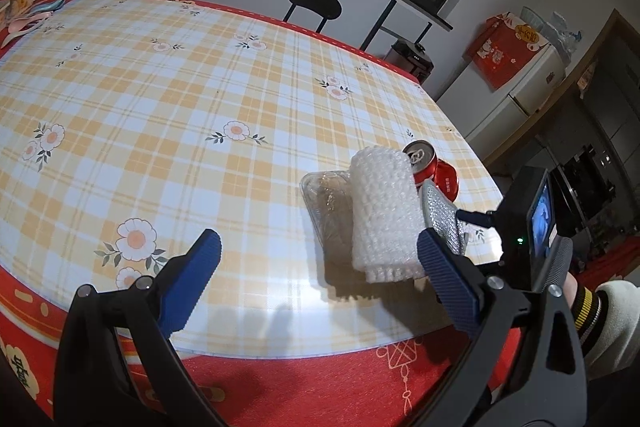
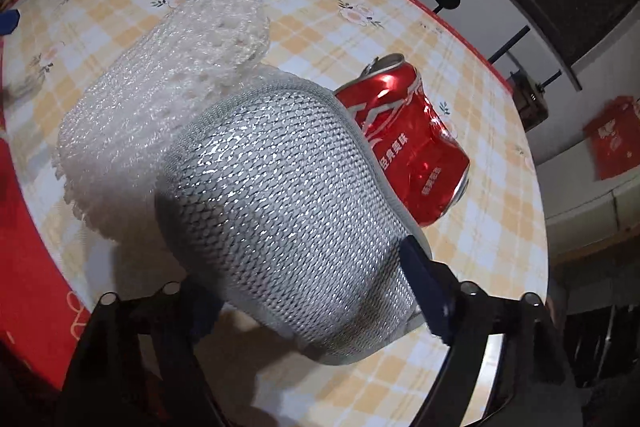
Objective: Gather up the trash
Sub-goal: 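Grasp the grey mesh pad with the right gripper and lift it, then grasp the white foam net with the left gripper while the right gripper holds the pad, then carry the grey mesh pad over the brown bin and open the right gripper, then carry the white foam net over the bin and open the left gripper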
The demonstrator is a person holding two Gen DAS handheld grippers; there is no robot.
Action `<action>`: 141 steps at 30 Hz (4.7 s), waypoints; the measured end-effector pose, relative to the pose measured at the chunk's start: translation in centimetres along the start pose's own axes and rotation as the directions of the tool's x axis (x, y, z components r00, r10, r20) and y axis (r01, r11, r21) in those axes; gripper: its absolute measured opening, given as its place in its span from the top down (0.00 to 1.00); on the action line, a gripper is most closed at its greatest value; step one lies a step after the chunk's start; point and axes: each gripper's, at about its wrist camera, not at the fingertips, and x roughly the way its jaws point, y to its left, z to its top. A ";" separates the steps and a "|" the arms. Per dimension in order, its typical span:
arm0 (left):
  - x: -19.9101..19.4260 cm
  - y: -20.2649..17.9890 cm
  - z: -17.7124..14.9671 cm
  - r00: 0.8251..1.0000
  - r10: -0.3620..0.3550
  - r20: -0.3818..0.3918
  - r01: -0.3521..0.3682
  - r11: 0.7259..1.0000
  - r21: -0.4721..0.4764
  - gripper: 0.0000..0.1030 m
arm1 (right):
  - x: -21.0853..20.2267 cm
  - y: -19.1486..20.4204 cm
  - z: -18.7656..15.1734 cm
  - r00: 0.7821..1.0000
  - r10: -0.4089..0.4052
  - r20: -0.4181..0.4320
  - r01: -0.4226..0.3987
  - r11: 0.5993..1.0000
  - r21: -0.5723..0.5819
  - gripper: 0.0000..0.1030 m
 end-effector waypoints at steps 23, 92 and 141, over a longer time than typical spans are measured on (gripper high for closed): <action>7.2 -7.3 0.0 0.994 0.020 -0.112 -0.003 0.989 0.150 0.06 | -6.8 -8.9 -4.6 0.937 0.289 0.198 -0.345 0.858 0.381 0.77; 0.9 -27.0 3.4 0.992 -0.046 0.121 0.011 0.962 0.274 0.62 | -16.7 -33.6 -22.5 0.929 -0.063 0.365 -0.225 0.686 0.692 0.79; 12.0 -50.6 0.0 0.960 -0.264 -0.090 0.271 0.811 0.519 0.62 | -23.4 -45.4 -35.8 0.834 -0.507 0.219 0.125 0.559 0.820 0.05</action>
